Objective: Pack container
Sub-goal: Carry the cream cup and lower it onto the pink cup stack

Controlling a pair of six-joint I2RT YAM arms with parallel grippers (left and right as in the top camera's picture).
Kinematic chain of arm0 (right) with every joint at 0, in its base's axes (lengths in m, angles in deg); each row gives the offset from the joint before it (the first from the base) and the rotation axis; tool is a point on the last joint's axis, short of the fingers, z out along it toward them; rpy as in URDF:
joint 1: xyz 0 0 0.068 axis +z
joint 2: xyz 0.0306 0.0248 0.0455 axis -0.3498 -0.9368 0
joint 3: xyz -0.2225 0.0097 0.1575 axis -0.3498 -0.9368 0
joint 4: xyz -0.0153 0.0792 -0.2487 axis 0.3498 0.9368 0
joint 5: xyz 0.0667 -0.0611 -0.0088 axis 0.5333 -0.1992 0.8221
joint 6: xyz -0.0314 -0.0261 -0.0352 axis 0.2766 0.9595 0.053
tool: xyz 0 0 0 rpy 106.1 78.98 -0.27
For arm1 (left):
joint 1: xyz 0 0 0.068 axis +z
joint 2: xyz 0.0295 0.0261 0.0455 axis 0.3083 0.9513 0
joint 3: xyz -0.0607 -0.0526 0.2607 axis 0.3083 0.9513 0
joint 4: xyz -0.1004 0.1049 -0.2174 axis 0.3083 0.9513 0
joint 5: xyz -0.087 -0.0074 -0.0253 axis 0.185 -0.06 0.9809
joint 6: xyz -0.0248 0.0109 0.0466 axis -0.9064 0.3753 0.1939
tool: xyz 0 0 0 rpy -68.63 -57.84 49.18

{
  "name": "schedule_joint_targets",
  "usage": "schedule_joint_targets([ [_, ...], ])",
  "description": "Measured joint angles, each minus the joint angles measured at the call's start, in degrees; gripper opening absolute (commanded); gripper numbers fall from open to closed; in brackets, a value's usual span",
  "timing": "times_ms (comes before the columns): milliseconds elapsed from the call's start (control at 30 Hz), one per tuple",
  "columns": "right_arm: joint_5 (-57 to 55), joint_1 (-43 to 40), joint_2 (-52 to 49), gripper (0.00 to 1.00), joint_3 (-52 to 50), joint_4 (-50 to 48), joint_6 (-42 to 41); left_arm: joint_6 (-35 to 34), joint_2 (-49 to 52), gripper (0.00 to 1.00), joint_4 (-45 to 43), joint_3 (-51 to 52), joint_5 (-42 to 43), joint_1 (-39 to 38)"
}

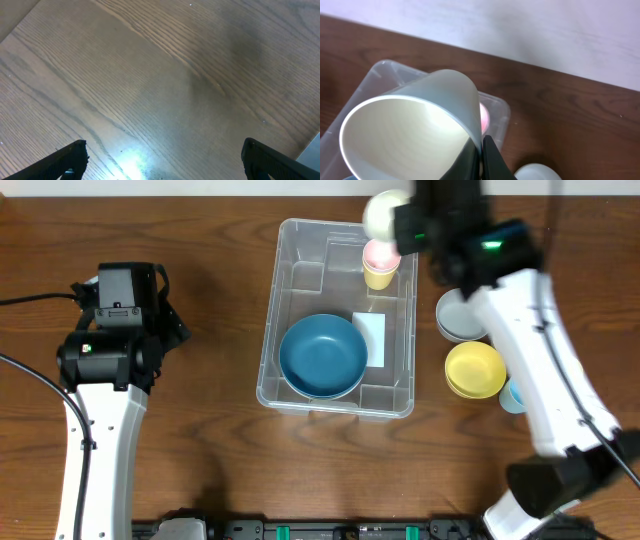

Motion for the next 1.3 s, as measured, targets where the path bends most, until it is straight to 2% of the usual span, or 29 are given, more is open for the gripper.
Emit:
schedule_joint_targets([
  [133,-4.37,2.29,-4.74,0.02,-0.02,-0.9,-0.5,0.0,0.0,0.98,-0.02,0.0,0.0,0.0],
  [400,-7.17,0.96,-11.13,0.01,-0.13,-1.36,-2.56,0.0,0.0,0.98,0.0,0.0,0.0,0.0],
  [833,-6.45,-1.36,-11.58,0.02,-0.13,0.11,-3.52,0.0,0.0,0.98,0.0,0.0,0.0,0.0],
  [1067,-3.37,-2.97,-11.61,0.07,-0.13,0.94,-3.56,0.0,0.0,0.98,0.0,0.0,0.0,0.0],
  [1300,-0.72,-3.67,-11.61,0.07,-0.13,0.98,-3.56,0.0,0.0,0.98,0.0,0.0,0.0,0.0],
])
